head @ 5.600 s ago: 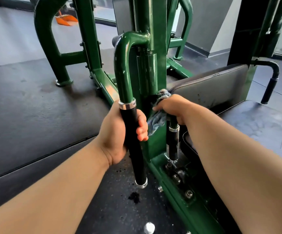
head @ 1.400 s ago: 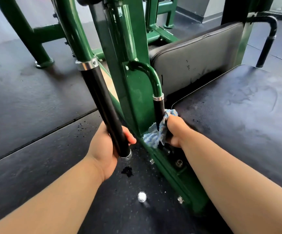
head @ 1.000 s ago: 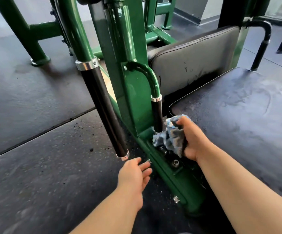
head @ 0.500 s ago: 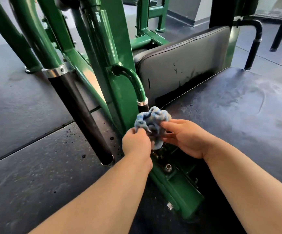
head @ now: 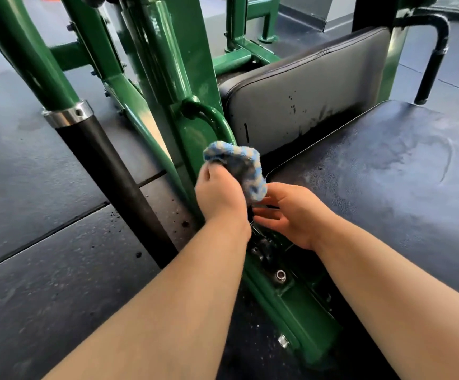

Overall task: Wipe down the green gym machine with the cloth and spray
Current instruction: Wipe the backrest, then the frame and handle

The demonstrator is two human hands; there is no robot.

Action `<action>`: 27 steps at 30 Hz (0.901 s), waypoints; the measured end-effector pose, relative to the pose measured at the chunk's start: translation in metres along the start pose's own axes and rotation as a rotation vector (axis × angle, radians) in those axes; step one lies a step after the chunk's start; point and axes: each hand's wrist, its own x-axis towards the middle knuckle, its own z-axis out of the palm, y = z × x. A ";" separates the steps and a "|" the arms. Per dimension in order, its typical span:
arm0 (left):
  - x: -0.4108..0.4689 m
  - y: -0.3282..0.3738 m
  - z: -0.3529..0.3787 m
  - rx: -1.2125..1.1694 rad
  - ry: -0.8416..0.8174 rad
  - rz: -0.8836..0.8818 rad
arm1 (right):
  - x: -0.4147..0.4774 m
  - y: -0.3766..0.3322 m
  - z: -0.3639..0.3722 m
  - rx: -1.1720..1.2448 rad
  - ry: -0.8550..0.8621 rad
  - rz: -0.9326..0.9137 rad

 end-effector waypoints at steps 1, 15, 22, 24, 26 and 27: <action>-0.002 -0.010 -0.001 0.009 -0.035 -0.089 | 0.003 0.002 -0.001 -0.001 0.015 -0.007; -0.009 -0.015 -0.006 0.182 -0.245 0.285 | 0.013 0.011 -0.020 0.152 -0.051 0.208; 0.017 -0.040 -0.049 0.325 -0.003 0.455 | 0.012 0.014 -0.025 0.158 0.024 0.200; 0.027 -0.035 -0.035 -0.035 0.147 0.239 | 0.013 0.015 -0.024 0.147 0.032 0.193; 0.022 -0.025 -0.015 -0.067 0.059 0.223 | 0.015 0.016 -0.023 0.139 0.034 0.180; 0.012 -0.025 -0.009 0.012 -0.032 0.251 | 0.015 0.015 -0.023 0.141 0.030 0.178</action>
